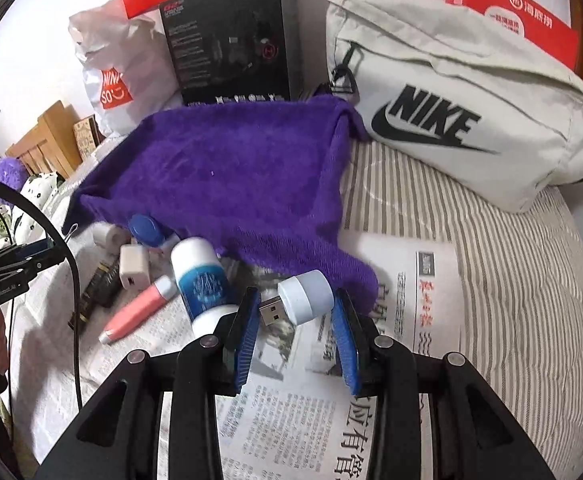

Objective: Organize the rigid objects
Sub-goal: 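Set the clip on the purple towel with the left gripper while the right places the USB light there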

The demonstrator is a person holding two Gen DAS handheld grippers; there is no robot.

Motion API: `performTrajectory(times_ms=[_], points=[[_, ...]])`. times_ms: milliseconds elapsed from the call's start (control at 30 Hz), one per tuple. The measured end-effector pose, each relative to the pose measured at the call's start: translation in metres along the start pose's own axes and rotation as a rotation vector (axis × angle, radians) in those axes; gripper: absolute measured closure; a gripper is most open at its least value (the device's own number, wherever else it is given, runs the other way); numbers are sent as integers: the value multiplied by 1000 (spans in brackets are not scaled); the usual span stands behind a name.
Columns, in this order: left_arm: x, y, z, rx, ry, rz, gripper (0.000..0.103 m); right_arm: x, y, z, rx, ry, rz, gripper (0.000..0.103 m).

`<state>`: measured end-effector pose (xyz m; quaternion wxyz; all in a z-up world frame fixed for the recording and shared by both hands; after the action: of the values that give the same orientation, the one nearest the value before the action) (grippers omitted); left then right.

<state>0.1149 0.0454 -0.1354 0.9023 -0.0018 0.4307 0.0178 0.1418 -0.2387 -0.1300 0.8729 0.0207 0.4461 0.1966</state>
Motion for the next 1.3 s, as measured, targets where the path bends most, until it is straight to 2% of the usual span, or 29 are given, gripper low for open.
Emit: performTrajectory(times_ms=[333, 467, 867, 1067, 1300], points=[[-4, 7, 36, -11, -22, -37, 64, -3, 12, 39, -31, -49, 9, 67], [-3, 4, 56, 7, -35, -28, 64, 1, 14, 56, -45, -58, 5, 67], [26, -1, 112, 19, -38, -48, 64, 27, 9, 101, -49, -71, -13, 67], [48, -3, 136, 15, -32, -45, 64, 56, -5, 122, -52, -45, -32, 67], [74, -2, 138, -4, 3, -51, 64, 105, -13, 136, -40, 18, -25, 67]])
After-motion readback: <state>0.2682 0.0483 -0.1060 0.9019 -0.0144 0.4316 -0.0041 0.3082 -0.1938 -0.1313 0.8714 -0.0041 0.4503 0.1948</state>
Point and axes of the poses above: each gripper's, at about its wrist camera, not at the fingertips, and x roughly the way its jaws point, y to its left, z to its top, the point moved 5 cm from there along x, roughly the way its jaws point, and after that the axes turned 8 degrees about z, right-handed, at the moved point
